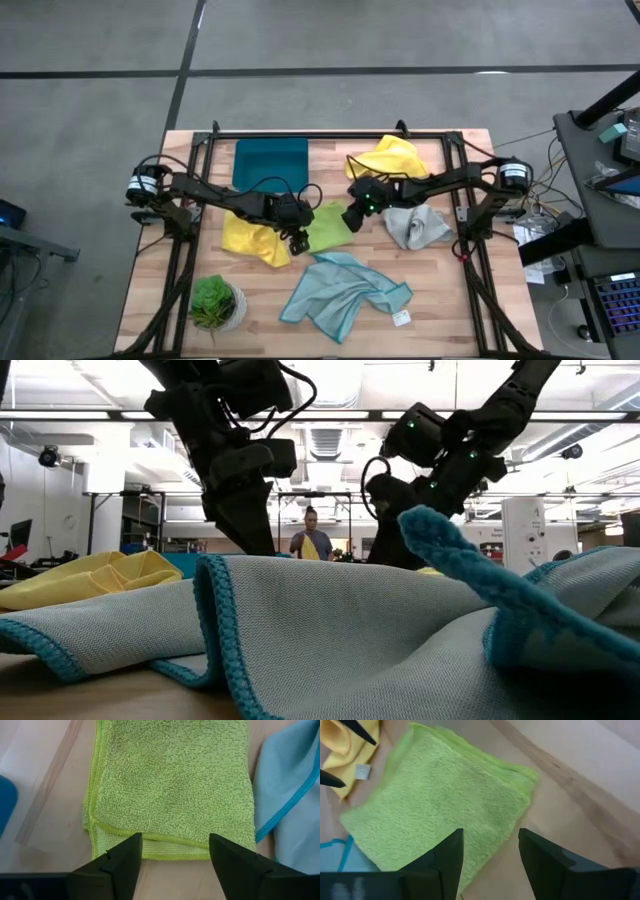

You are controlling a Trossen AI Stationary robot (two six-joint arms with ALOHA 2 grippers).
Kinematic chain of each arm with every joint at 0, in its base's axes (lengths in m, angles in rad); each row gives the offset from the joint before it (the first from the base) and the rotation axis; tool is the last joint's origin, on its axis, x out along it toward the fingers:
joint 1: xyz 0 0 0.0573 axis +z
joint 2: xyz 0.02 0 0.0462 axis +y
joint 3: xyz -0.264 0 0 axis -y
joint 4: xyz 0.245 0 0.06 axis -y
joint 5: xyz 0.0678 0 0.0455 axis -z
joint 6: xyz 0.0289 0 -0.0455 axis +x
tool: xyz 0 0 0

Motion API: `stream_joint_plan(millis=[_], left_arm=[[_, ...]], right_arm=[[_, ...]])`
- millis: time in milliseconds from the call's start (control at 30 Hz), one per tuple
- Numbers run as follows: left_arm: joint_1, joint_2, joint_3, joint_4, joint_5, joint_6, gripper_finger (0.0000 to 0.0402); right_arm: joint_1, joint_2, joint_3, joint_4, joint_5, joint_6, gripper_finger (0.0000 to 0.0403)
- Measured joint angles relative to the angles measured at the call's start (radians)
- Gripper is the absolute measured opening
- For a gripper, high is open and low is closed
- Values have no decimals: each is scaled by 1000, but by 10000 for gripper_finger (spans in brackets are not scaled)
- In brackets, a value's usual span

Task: Fold microfiber towels
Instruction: Put the green microfiber towel into the blue bin

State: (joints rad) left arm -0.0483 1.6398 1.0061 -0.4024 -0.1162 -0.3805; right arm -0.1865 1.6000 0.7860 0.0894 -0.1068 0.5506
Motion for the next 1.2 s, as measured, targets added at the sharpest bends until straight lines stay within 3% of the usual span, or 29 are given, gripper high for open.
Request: stream_joint_plan(millis=[167, 333, 467, 767, 933, 1200], left_arm=[[0, 0, 0, 2, 0, 1, 215], [0, 0, 0, 3, 0, 1, 215], [0, 0, 0, 6, 0, 1, 215], [7, 0, 12, 65, -21, 132, 215], [30, 0, 8, 115, -55, 251, 215], [76, 0, 1, 165, -46, 412, 215]], right_arm=[[19, 64, -1, 43, -13, 14, 180], [23, 123, -1, 199, -122, 14, 179], [23, 134, 5, 246, -137, 4, 157], [36, 128, 7, 251, -135, -212, 18], [64, 128, 7, 272, -126, -342, 11], [131, 128, 7, 292, -25, -544, 9]])
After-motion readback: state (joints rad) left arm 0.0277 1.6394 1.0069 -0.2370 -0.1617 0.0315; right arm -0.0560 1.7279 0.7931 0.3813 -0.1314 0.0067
